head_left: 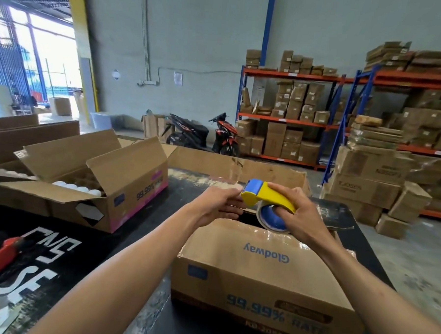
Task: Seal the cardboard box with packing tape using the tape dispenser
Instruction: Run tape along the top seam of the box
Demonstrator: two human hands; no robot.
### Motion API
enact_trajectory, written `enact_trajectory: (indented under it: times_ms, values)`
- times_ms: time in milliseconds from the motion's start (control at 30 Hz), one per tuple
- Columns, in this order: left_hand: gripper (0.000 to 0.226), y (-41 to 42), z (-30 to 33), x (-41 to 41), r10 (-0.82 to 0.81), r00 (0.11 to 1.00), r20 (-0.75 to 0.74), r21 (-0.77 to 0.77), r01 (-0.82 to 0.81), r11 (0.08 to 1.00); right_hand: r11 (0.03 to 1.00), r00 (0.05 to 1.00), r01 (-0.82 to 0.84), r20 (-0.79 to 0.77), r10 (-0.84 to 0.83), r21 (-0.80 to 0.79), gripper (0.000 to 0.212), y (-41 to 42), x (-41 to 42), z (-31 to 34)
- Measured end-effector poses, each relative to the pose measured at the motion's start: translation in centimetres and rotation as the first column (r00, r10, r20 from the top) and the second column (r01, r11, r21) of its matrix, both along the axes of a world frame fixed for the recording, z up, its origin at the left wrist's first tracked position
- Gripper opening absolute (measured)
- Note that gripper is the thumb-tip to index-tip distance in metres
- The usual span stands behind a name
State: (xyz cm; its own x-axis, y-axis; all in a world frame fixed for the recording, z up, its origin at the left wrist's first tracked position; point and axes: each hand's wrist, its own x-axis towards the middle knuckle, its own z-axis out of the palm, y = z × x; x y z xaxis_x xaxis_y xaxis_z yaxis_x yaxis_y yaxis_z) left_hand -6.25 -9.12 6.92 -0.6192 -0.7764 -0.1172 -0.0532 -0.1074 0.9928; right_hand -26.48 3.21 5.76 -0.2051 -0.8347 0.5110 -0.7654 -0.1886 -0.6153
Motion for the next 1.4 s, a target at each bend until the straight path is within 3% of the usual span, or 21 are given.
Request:
enact_trajectory:
  times_ms: [200,567,767,933,1067,1300,1400]
  values:
    - [0.015,-1.4,-0.4,-0.8,0.119,0.993,0.025,-0.060,-0.117,0.991,1.000,1.000,0.004,-0.024,-0.003,0.018,0.060,-1.3,0.5,-0.3]
    - [0.020,-6.0,-0.2,0.6,0.205,0.966,0.155,-0.005,-0.207,0.978,0.997,0.995,-0.037,-0.094,0.044,0.074,0.053,-2.5,-1.0,1.2]
    - [0.012,-8.9,-1.8,1.7,0.283,0.959,-0.019,-0.040,-0.283,0.958,0.992,0.988,-0.028,-0.147,0.047,0.127,0.061,-3.3,-3.4,2.6]
    - [0.017,-9.0,-3.4,-0.3,0.427,0.896,-0.119,-0.169,-0.442,0.881,0.990,0.987,-0.035,-0.152,0.056,0.138,0.053,-5.9,-4.1,2.8]
    - [0.018,-9.8,-4.6,-1.0,0.404,0.895,-0.191,-0.017,-0.415,0.910,0.985,0.993,-0.036,-0.107,0.055,0.170,0.054,-6.5,-4.5,2.0]
    - [0.016,-10.2,-5.3,-0.3,0.464,0.876,-0.134,0.064,-0.459,0.886,0.980,0.998,-0.055,-0.010,0.058,0.190,0.050,-7.0,-3.4,0.4]
    - [0.017,-10.3,-11.0,0.4,0.499,0.864,-0.061,0.117,-0.491,0.863,0.953,0.997,-0.080,0.022,0.076,0.293,0.051,-8.6,-3.1,-5.1]
